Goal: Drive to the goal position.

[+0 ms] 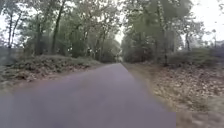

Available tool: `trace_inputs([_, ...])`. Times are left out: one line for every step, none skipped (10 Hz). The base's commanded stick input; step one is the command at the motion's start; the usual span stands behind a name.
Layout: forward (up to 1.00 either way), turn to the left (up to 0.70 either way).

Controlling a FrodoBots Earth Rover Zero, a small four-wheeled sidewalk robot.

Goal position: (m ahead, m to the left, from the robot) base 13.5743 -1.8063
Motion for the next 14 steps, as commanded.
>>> trace_inputs([0.70, 0.00])
trace_inputs([0.70, 0.00])
trace_inputs([0.70, 0.00])
trace_inputs([0.70, 0.00])
trace_inputs([0.70, 0.00])
trace_inputs([0.70, 0.00])
trace_inputs([0.70, 0.00])
trace_inputs([0.70, 0.00])
trace_inputs([0.70, 0.00])
trace_inputs([0.70, -0.11])
trace_inputs([0.70, -0.13])
trace_inputs([0.70, -0.05])
trace_inputs([0.70, 0.00])
trace_inputs([0.70, 0.00])
